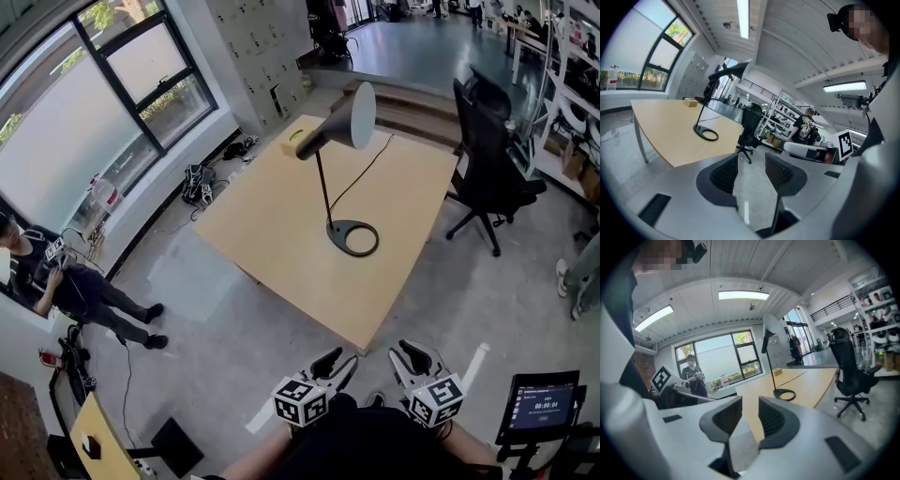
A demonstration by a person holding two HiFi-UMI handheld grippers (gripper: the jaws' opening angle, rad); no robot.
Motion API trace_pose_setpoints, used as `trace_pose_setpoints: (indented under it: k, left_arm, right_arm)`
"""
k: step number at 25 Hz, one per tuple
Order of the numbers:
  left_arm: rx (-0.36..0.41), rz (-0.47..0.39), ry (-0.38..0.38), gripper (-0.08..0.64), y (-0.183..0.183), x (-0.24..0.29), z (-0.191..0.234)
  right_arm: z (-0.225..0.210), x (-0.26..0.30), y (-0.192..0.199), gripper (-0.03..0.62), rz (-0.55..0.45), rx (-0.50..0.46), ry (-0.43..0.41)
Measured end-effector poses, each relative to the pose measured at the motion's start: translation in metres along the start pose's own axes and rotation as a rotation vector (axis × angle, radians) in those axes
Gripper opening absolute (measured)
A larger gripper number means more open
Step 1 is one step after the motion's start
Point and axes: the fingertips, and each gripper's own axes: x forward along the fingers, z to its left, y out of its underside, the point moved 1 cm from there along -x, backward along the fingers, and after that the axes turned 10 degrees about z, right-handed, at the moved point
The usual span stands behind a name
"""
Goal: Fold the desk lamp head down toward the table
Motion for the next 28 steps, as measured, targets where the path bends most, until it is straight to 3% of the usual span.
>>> trace_pose_setpoints:
  k: [8,28]
  left_arm:
    - [-0.060,-0.010,-0.008,0.190,-0.007,0.005,0.030]
    - [-0.010,-0.006,0.162,0.190,-0.114,0.065,0.121]
  right_arm:
    - [-0.008,0.027,-0.005,0.112,0.027,0.001,0.011]
    - [-0.057,0.121,-0.086,0.110,0.011,0.000,0.202]
